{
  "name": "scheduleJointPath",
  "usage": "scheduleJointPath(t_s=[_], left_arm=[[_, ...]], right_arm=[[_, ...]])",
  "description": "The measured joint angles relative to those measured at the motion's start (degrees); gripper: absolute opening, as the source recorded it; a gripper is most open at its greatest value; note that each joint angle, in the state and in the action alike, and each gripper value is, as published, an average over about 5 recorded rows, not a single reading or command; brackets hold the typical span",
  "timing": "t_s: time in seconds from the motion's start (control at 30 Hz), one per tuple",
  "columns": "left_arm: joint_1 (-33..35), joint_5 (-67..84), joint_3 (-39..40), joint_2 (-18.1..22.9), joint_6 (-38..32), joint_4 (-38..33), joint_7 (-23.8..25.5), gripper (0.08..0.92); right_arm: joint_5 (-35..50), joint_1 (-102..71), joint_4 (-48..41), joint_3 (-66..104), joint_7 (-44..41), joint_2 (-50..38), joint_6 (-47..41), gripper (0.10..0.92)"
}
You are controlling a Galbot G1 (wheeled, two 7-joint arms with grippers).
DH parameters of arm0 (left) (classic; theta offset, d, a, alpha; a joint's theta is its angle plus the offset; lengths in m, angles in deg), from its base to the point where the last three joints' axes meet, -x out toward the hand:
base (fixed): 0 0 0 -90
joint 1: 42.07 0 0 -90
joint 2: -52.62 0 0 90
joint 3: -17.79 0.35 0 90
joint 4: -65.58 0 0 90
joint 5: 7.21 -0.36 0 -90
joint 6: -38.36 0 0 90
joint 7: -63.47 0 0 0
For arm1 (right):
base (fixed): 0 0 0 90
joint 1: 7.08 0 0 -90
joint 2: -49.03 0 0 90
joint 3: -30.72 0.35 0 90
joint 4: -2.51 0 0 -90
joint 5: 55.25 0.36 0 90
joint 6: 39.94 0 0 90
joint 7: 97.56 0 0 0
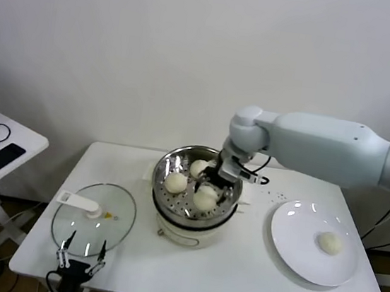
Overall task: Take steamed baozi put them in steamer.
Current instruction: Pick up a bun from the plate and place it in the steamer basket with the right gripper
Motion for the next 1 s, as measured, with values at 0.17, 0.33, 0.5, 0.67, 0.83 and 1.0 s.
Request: scheduleJointPath(t_s=[0.17,0.33,0.5,0.67,0.83,1.0], left_arm=[[0.0,0.0,0.1,0.0,-0.1,0.1,0.0,0.823],[0.2,0.0,0.1,-0.1,-0.4,0.3,-0.1,0.823],[0.3,0.0,0.0,-0.1,-0.6,0.4,-0.2,0.823],[0.3,-0.1,0.1,-0.1,-0.6,0.5,-0.2,0.823],[0.2,-0.3,0.2,-0.1,-0.7,0.6,-0.2,0.823],[0.1,-0.3,0.3,0.0,-0.7,0.7,-0.2,0.823]], right_arm=[[-0.9,-2.3,-1.9,0.7,0.4,2.0,0.1,0.704],[-1.5,-3.8,-3.1,1.2,0.7,3.6,0.1,0.704],[-1.9,-4.7,-4.0,1.5,0.9,4.5,0.2,0.704],[-2.2,-4.9,-4.2,1.5,0.7,4.6,0.4,0.704],[-2.4,-5.4,-4.4,1.5,0.7,4.8,0.5,0.704],[-2.6,-5.6,-4.7,1.6,0.7,5.2,0.6,0.705]])
